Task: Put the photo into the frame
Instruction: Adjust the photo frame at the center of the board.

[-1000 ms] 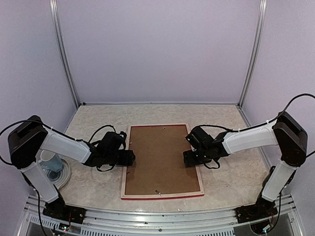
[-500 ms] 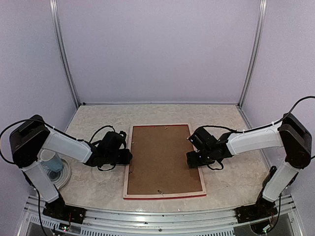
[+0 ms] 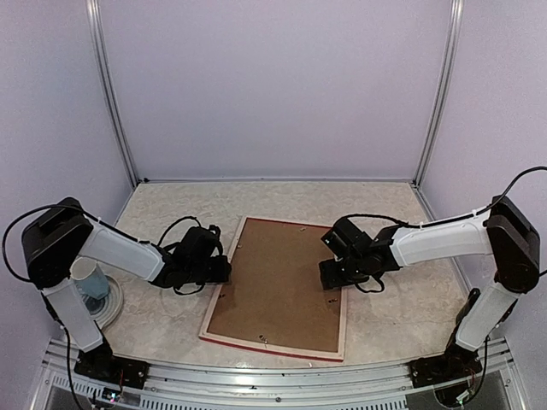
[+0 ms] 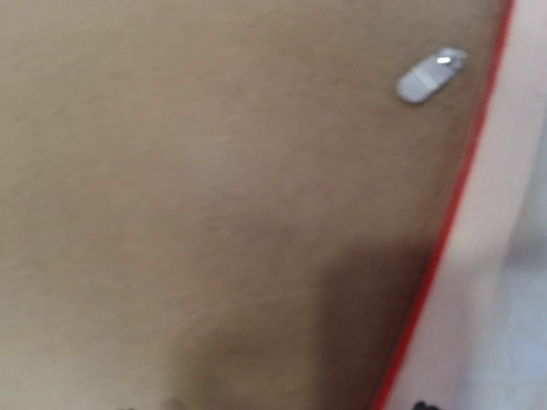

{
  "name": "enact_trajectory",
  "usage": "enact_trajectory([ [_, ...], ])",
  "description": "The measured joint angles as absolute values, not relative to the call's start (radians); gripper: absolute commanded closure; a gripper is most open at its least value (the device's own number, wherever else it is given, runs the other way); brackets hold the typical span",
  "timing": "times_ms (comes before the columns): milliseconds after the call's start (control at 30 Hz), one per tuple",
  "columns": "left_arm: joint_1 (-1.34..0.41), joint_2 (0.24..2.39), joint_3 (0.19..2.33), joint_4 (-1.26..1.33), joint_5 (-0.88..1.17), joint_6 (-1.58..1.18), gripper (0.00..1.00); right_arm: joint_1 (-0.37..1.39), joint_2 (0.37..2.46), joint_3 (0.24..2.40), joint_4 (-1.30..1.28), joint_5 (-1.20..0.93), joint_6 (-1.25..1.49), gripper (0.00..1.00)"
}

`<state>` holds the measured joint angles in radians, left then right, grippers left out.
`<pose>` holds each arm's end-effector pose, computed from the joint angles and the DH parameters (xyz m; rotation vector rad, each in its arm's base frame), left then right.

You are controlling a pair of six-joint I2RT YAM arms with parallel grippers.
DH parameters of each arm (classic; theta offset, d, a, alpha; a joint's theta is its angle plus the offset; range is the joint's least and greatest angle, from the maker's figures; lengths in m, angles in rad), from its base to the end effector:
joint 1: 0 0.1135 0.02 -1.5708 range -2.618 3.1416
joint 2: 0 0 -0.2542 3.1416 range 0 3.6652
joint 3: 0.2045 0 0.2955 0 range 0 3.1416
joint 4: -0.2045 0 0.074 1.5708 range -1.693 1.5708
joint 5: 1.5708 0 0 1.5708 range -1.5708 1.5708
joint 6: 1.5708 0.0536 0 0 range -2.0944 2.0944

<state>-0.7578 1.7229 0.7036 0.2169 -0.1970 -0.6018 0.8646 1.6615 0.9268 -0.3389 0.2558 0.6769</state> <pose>0.2608 -0.2324 0.0588 0.0912 2.3930 -0.4243 0.2426 0.2636 0.1066 -0.1593 2.5989 0.2201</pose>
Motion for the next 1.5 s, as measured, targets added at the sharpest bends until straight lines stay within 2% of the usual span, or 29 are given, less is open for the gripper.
enact_trajectory([
  [133, -0.758, 1.758, 0.727, 0.242, -0.207, -0.625, 0.93, 0.881, 1.662, 0.933, -0.351, 0.262, 0.694, 0.3],
  [467, -0.751, 1.782, 0.76, 0.237, -0.217, -0.717, 0.96, 0.882, 1.662, 0.984, -0.382, 0.328, 0.7, 0.27],
  [567, -0.732, 1.782, 0.769, 0.219, -0.21, -0.739, 1.0, 0.879, 1.662, 0.995, -0.382, 0.347, 0.698, 0.27],
  [833, -0.665, 1.759, 0.716, 0.267, -0.21, -0.802, 1.0, 0.82, 1.662, 0.986, -0.371, 0.347, 0.696, 0.27],
  [1233, -0.655, 1.792, 0.682, 0.408, -0.176, -0.809, 1.0, 0.783, 1.779, 1.087, -0.347, 0.344, 0.667, 0.26],
  [1500, -0.65, 1.8, 0.668, 0.456, -0.154, -0.795, 1.0, 0.783, 1.784, 1.089, -0.346, 0.334, 0.667, 0.26],
])
